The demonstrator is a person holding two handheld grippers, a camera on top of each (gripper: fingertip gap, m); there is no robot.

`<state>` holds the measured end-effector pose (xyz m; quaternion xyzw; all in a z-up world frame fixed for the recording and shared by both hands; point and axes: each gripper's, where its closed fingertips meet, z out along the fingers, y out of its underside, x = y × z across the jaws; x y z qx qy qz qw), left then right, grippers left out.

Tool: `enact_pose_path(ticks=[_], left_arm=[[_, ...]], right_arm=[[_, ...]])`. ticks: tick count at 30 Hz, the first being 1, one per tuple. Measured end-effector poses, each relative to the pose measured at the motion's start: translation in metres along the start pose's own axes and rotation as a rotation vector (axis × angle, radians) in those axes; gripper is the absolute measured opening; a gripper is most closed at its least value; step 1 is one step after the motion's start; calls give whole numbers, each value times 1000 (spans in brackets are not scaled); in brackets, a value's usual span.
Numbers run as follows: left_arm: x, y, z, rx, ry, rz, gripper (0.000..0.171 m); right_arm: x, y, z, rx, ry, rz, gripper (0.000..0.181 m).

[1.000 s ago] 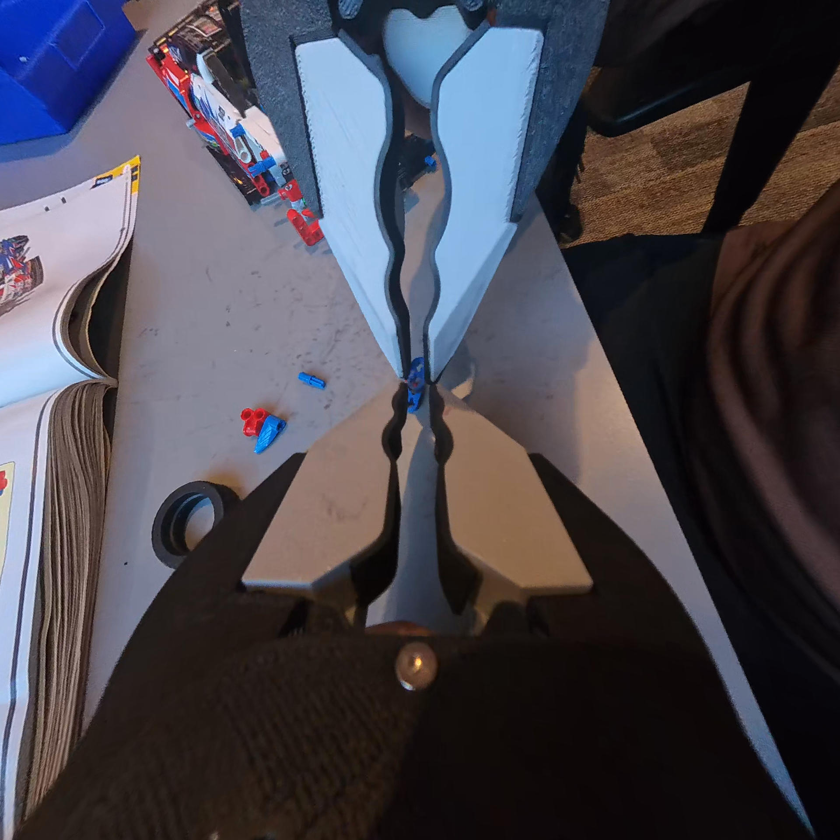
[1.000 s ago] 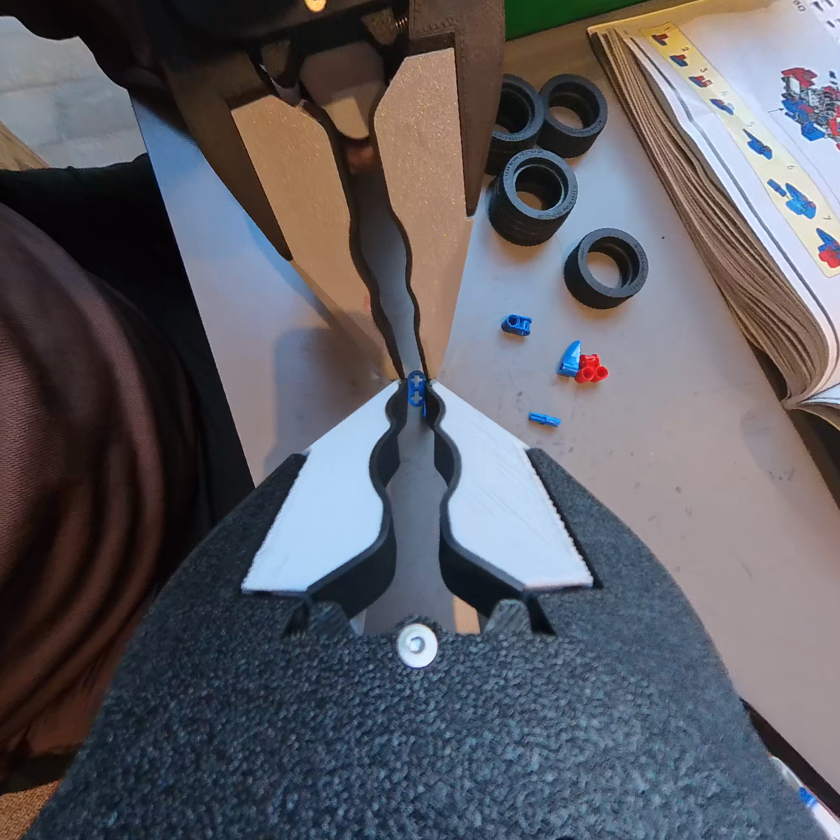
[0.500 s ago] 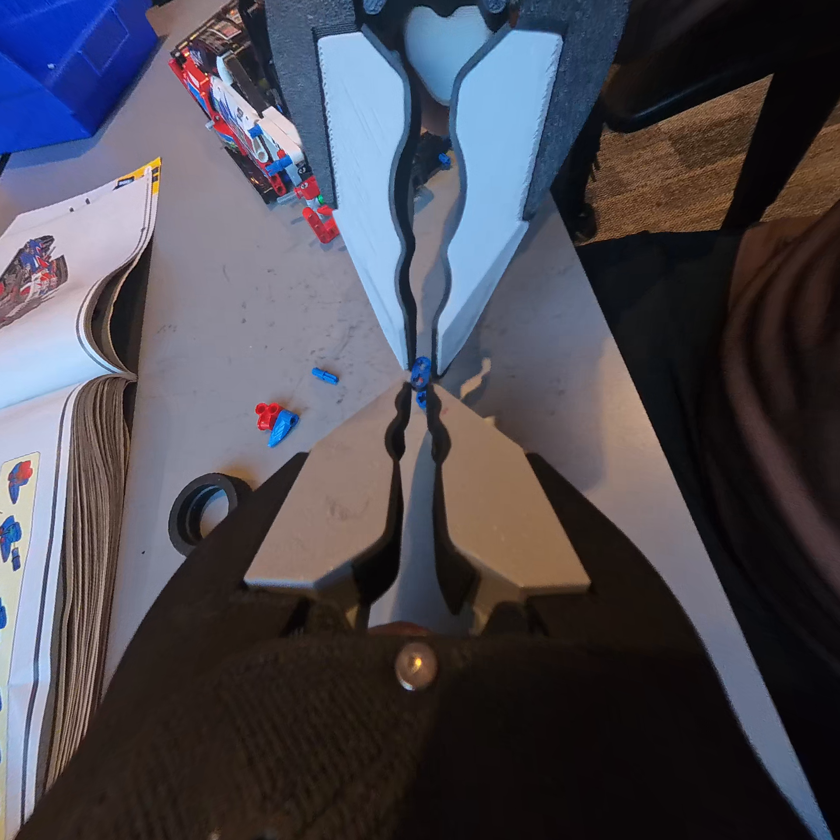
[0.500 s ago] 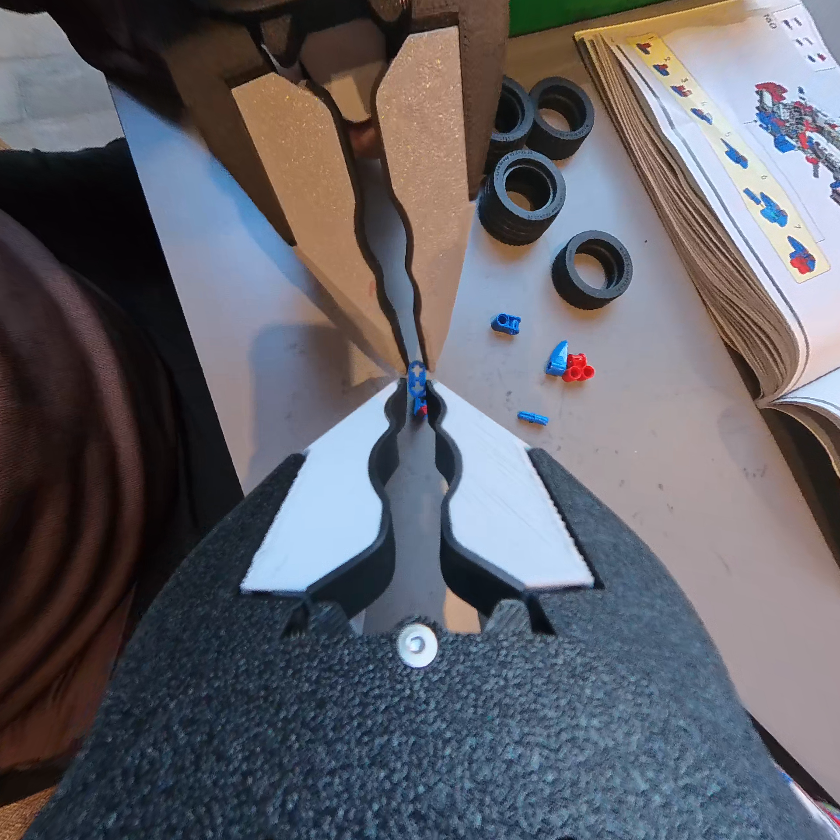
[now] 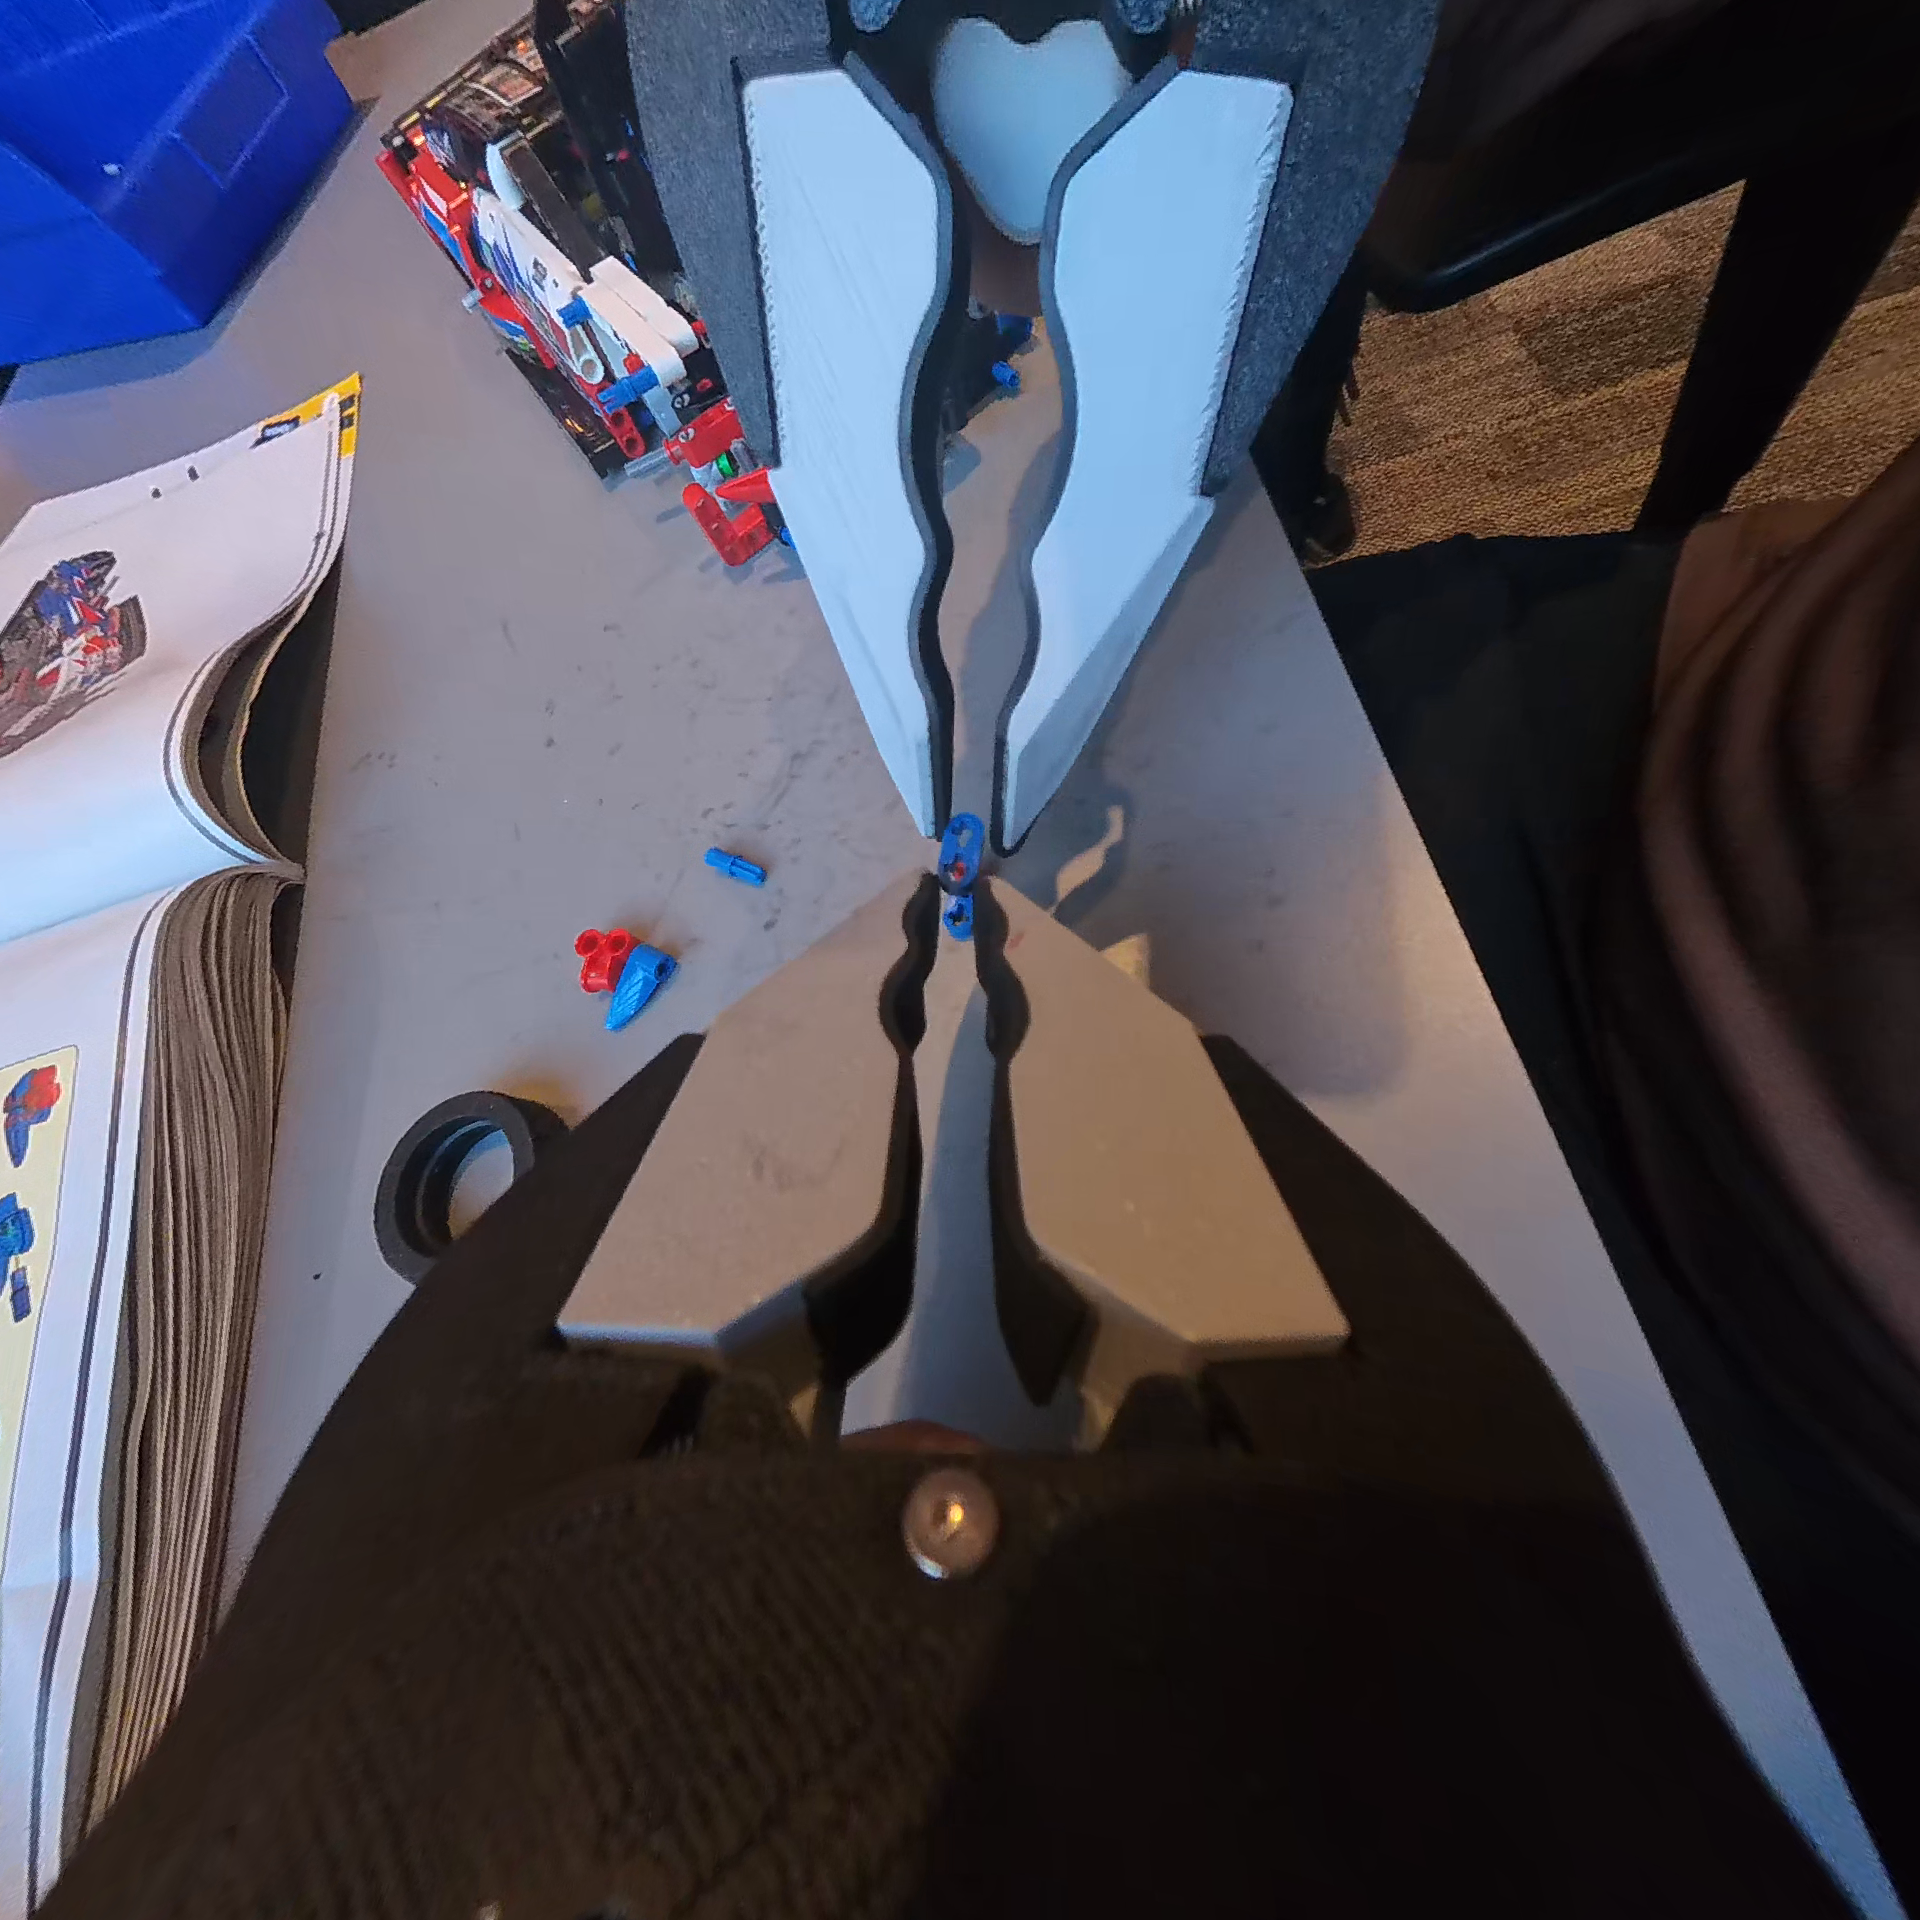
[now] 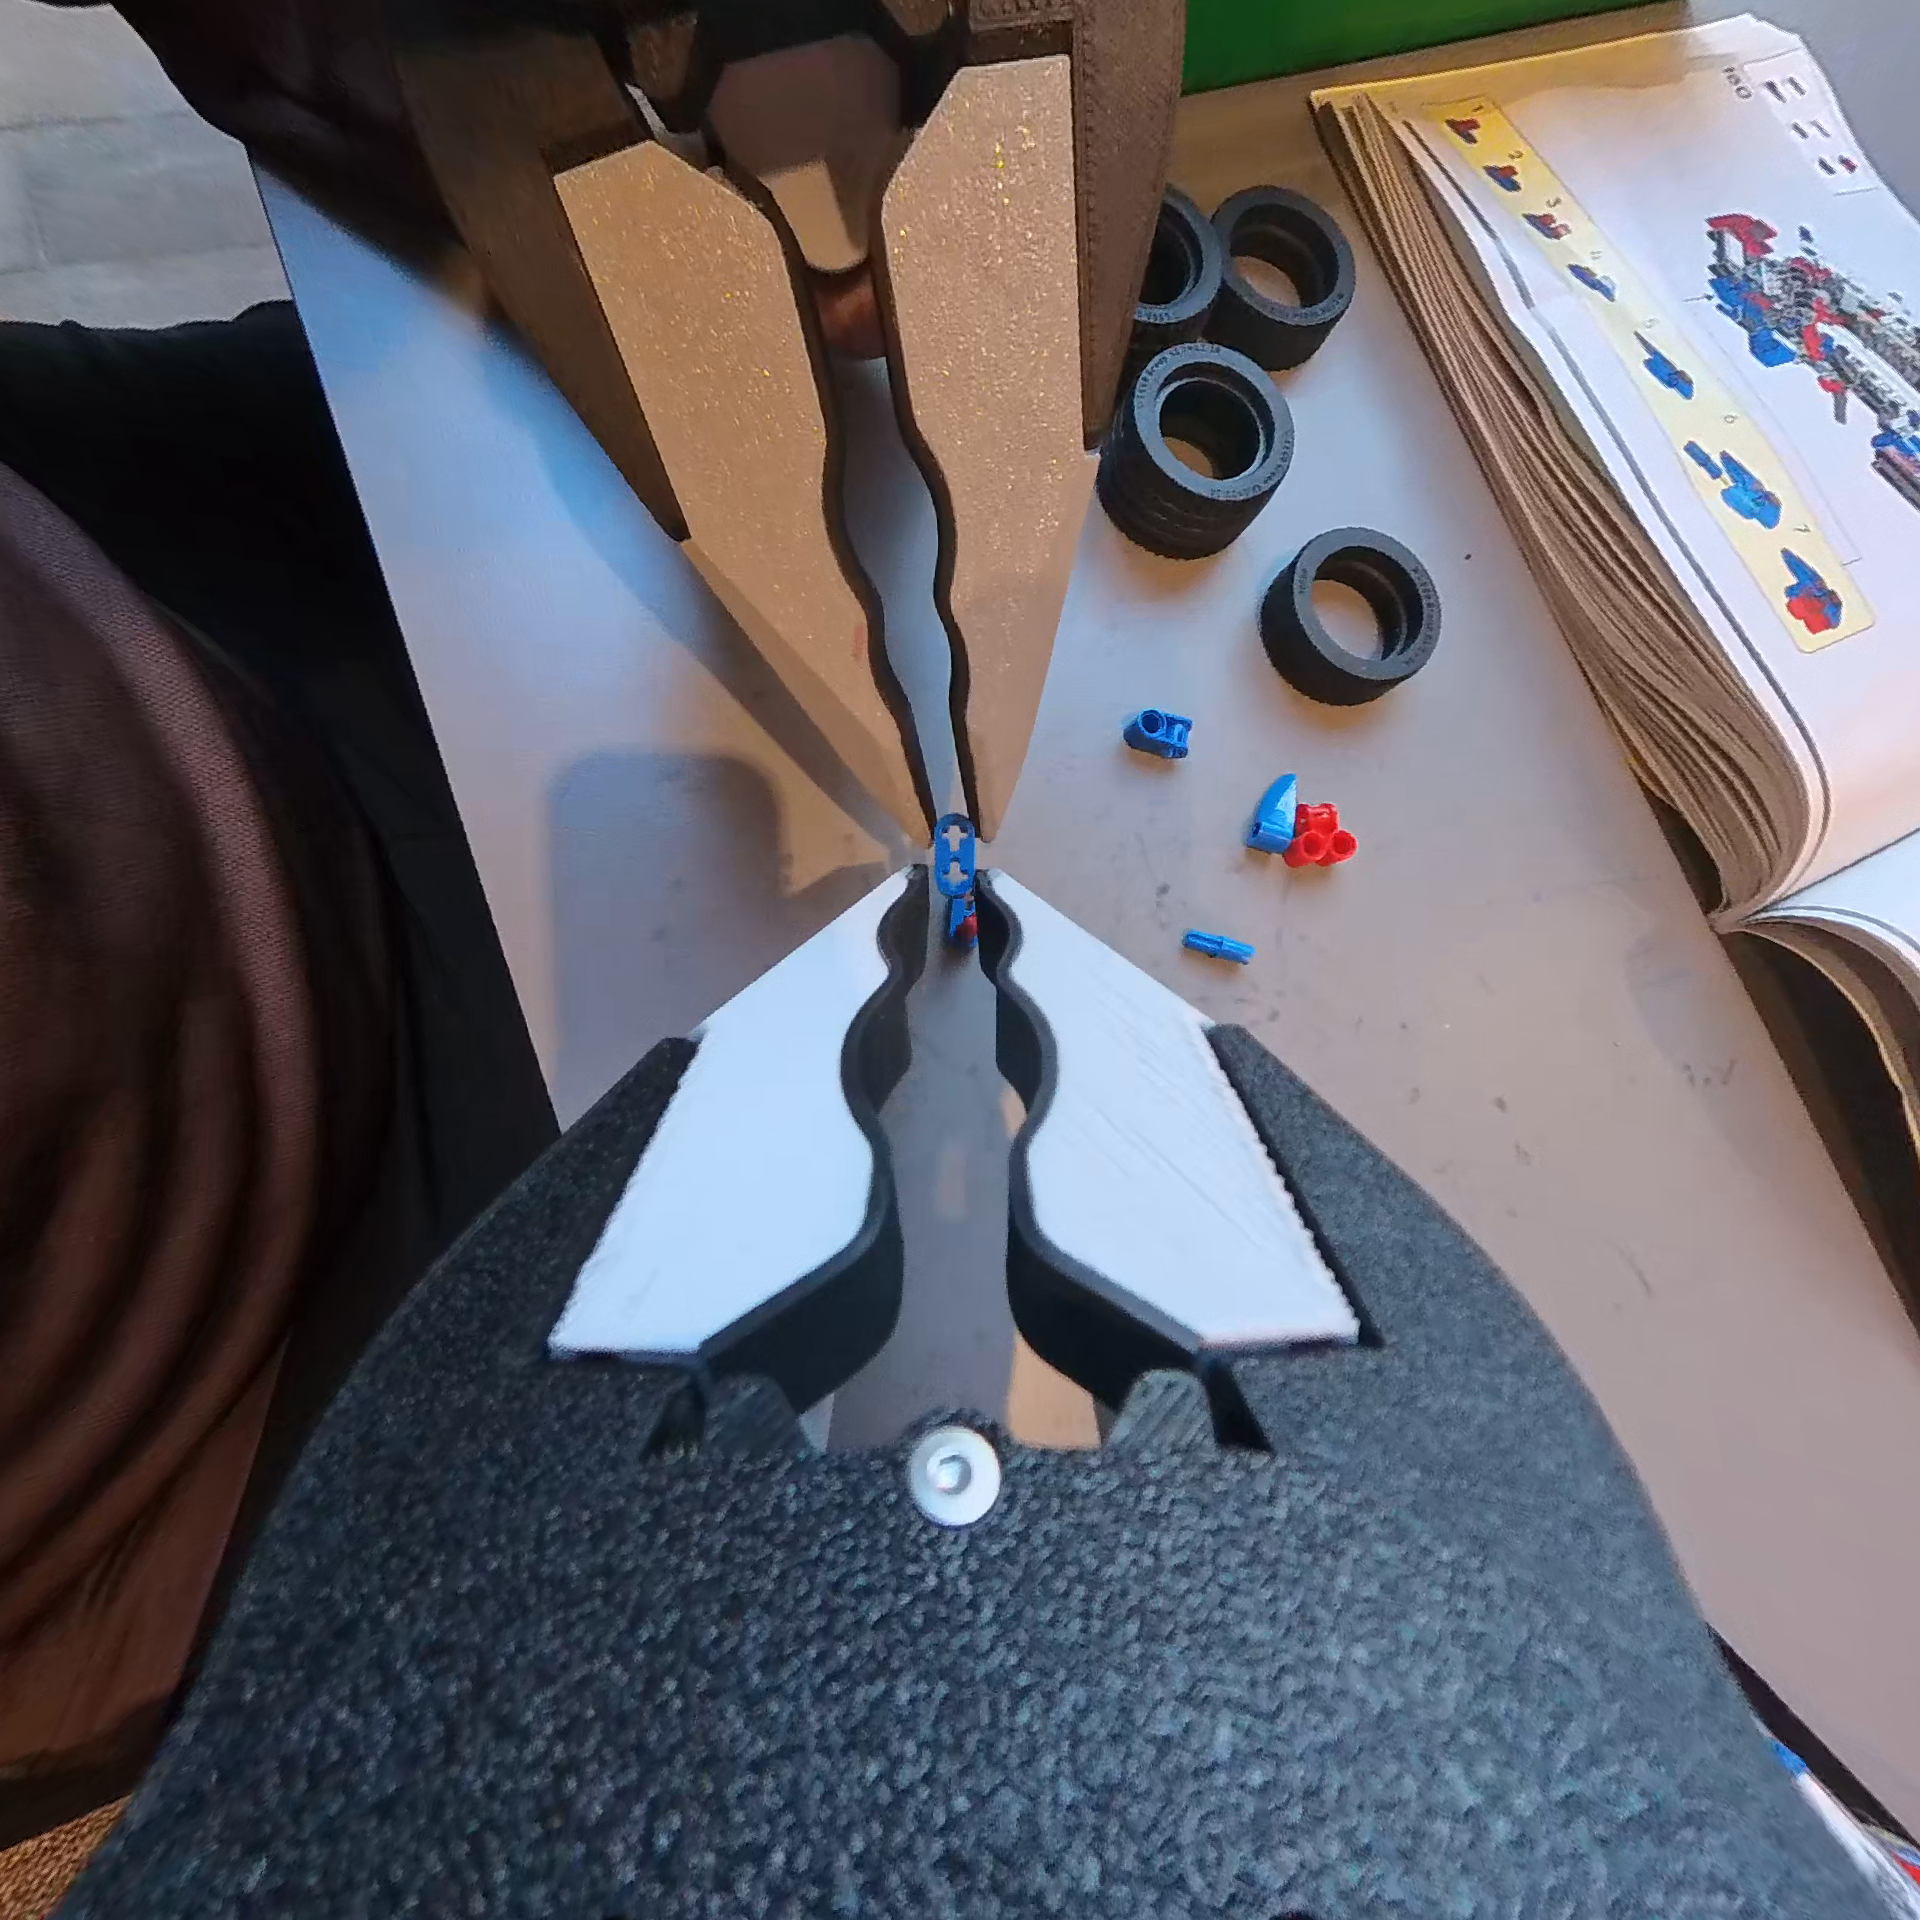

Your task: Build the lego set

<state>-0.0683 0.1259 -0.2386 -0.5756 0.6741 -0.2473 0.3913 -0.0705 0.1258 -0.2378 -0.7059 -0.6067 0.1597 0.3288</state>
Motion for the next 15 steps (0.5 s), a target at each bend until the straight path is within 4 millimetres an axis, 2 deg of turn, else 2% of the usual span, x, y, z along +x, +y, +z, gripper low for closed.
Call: enact_pose_path(ticks=[10,15], left_arm=[[-1,5,7,-20,21,-57,2],[-3,18,13,-86,35,-96,21]], right_arm=[[2,5,3,19,-1,72,7],[5,10,1,26,2,109,7]])
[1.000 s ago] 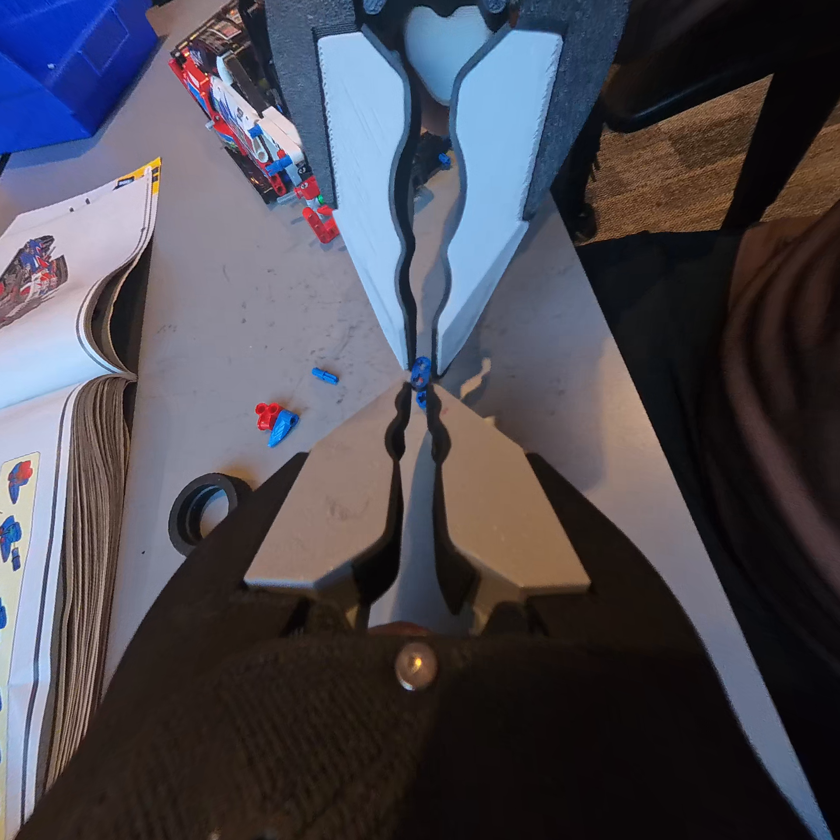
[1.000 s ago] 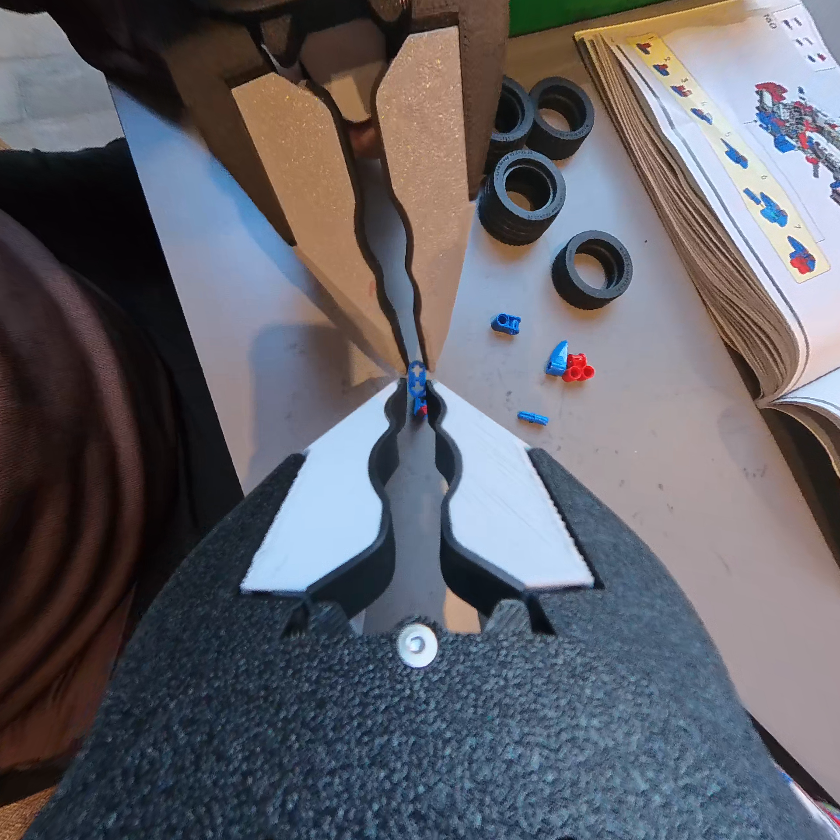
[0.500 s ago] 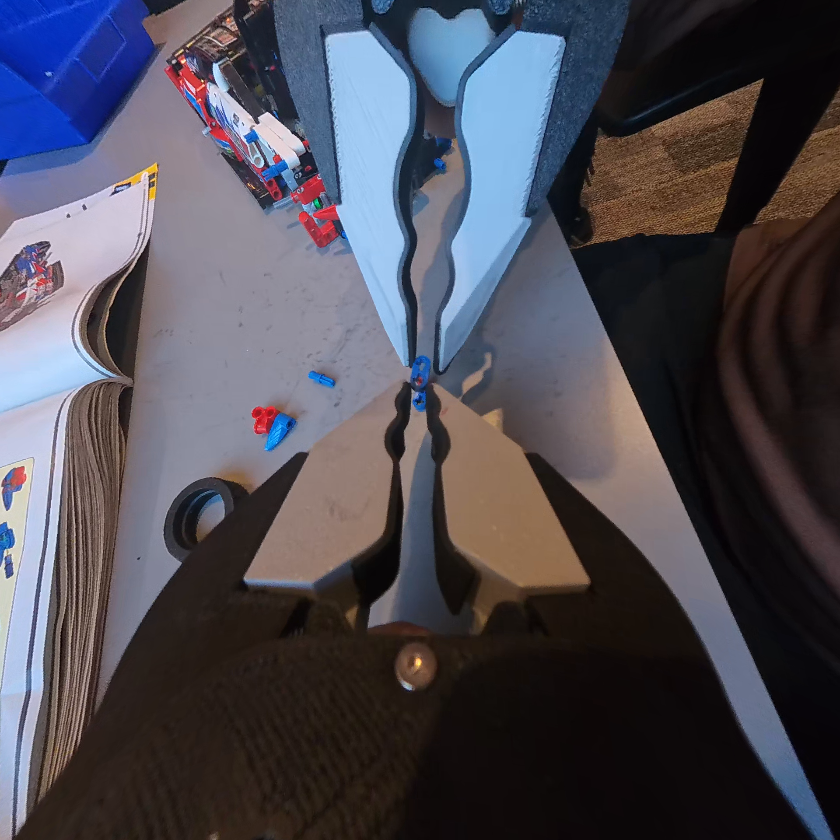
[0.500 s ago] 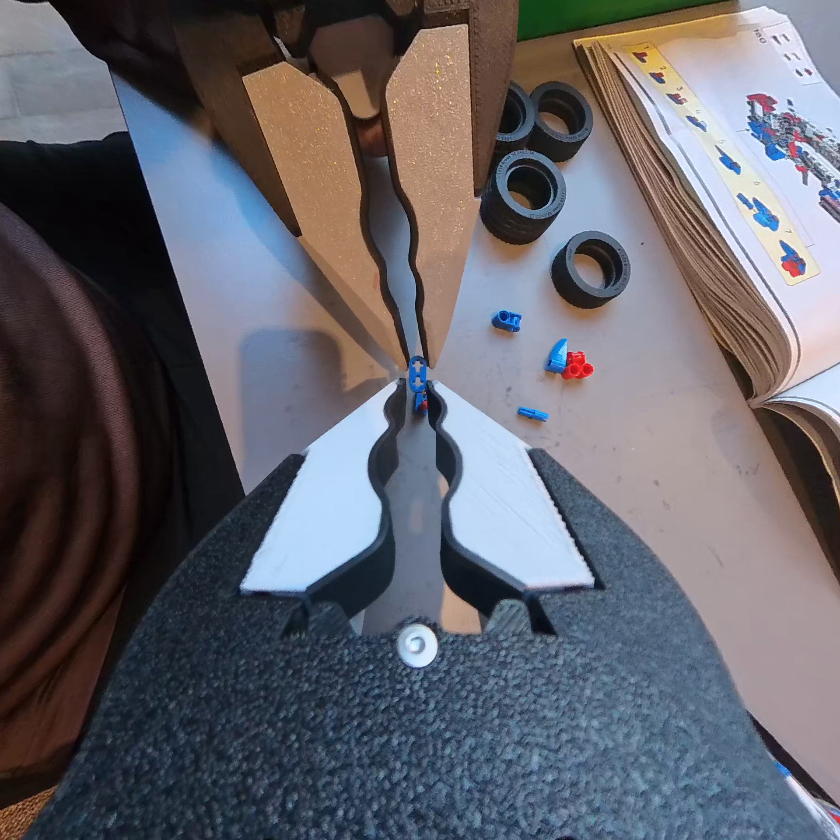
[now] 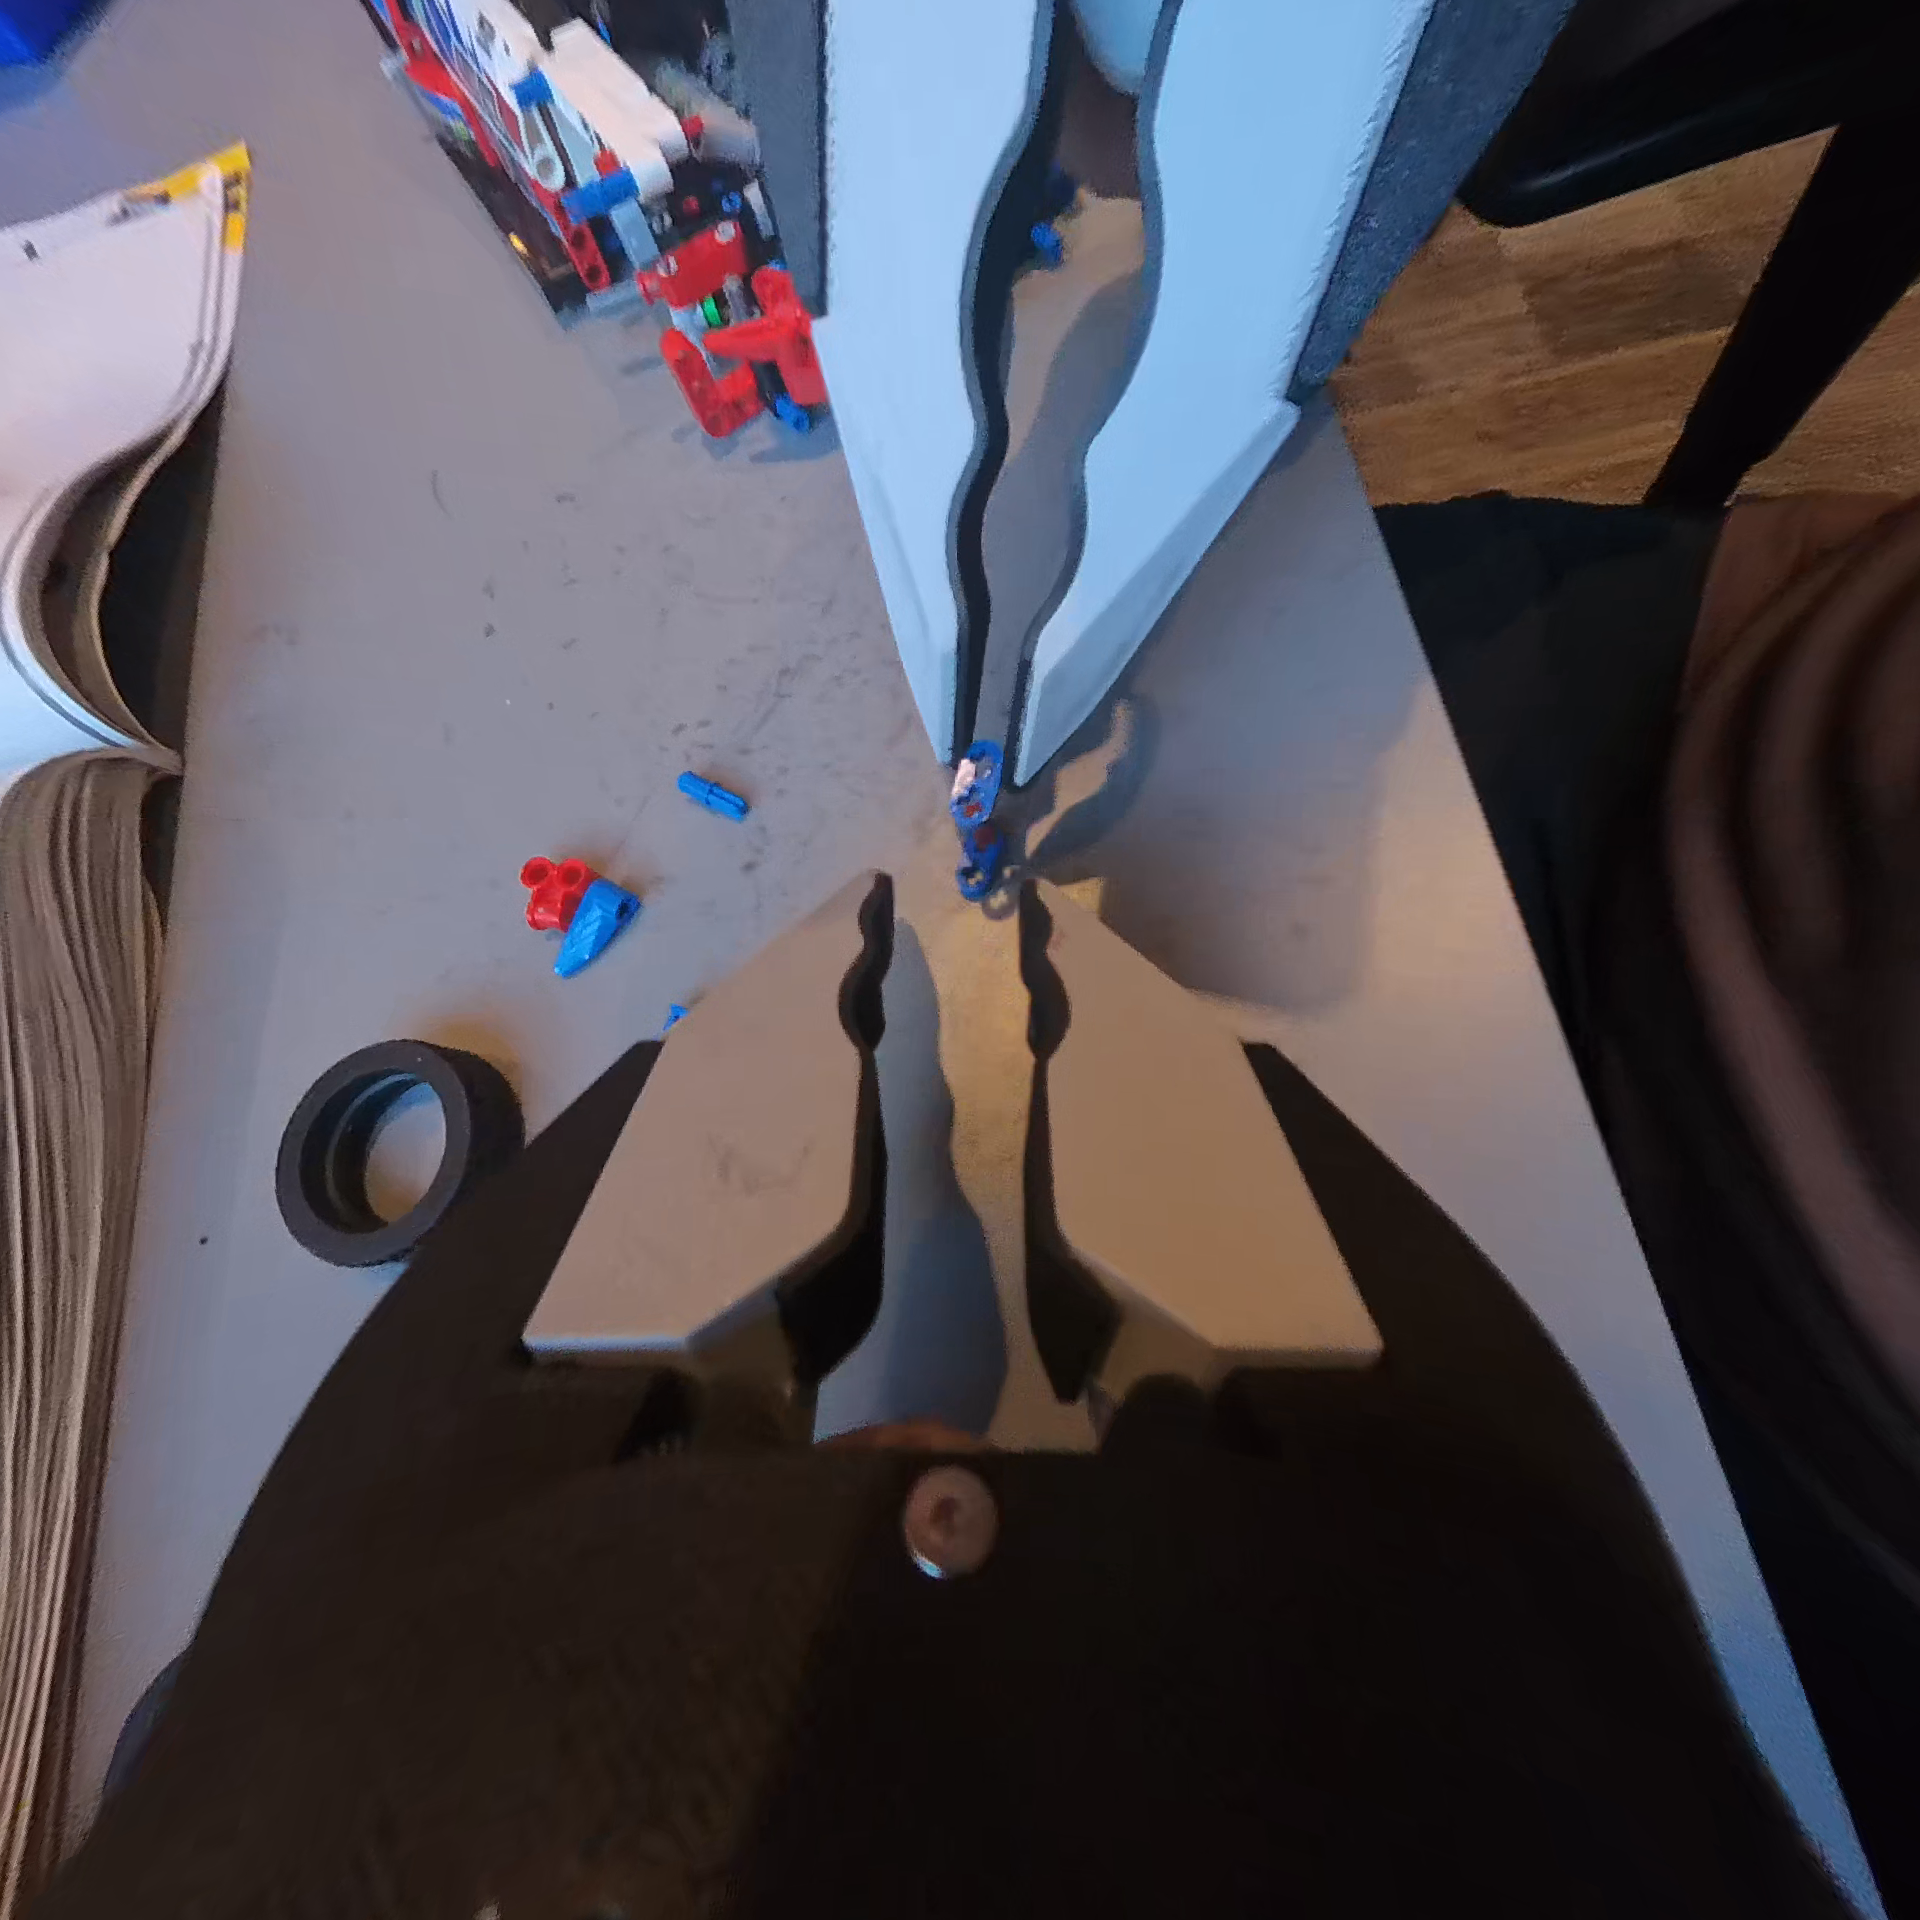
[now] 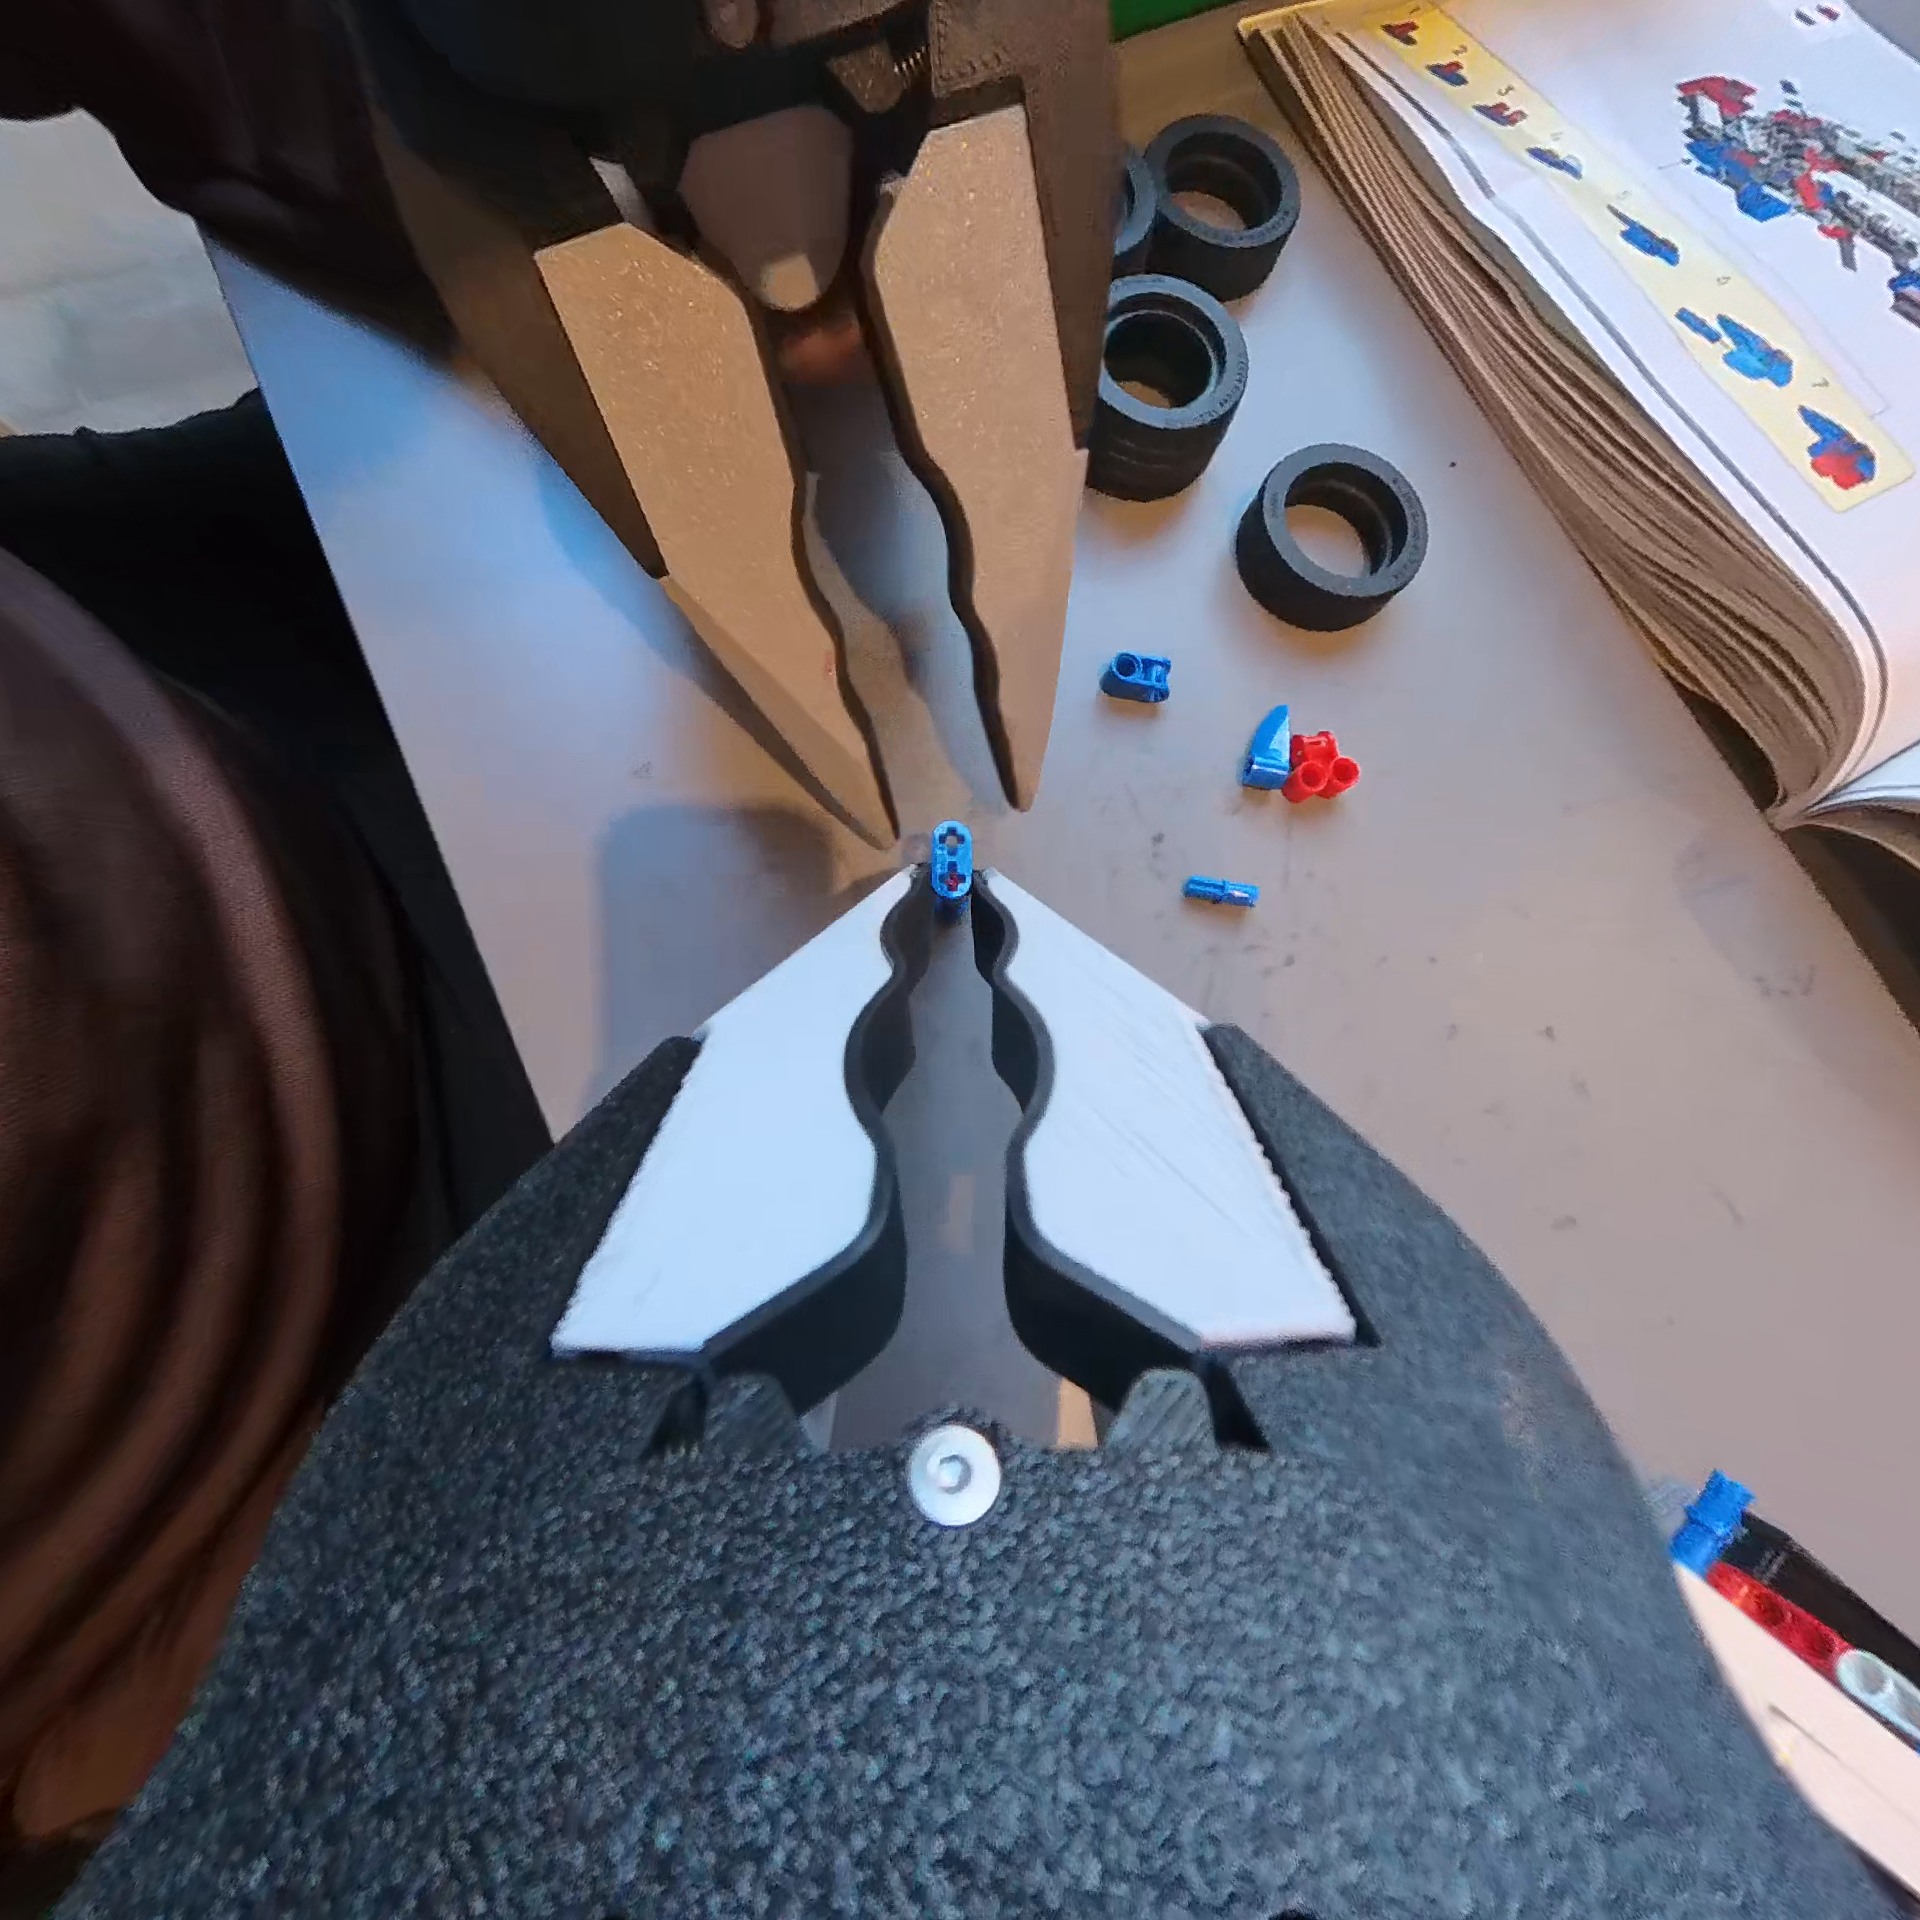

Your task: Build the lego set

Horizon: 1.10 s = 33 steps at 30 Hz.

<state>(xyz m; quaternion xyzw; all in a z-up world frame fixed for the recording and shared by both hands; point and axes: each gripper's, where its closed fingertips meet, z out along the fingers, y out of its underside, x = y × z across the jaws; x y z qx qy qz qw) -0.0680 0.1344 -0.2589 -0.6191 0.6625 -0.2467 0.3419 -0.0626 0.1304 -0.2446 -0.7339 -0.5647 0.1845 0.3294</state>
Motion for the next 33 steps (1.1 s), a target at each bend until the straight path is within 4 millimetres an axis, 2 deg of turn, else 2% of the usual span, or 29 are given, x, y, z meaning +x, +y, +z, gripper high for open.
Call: enact_pose_path(ticks=[2,10,16,19,24,33], left_arm=[[1,4,4,-38,25,-18,21],[6,1,11,-53,55,-43,5],[4,2,7,-44,39,-72,19],[-1,-4,2,7,22,-64,13],[1,-12,1,45,51,-59,12],[2,-11,1,47,56,-39,3]], right_arm=[[2,3,1,-6,5,12,7],[4,4,2,13,-15,38,7],[3,7,3,17,-38,18,7],[3,4,3,25,-54,27,7],[0,3,5,24,-69,14,7],[1,5,8,29,-77,29,7]])
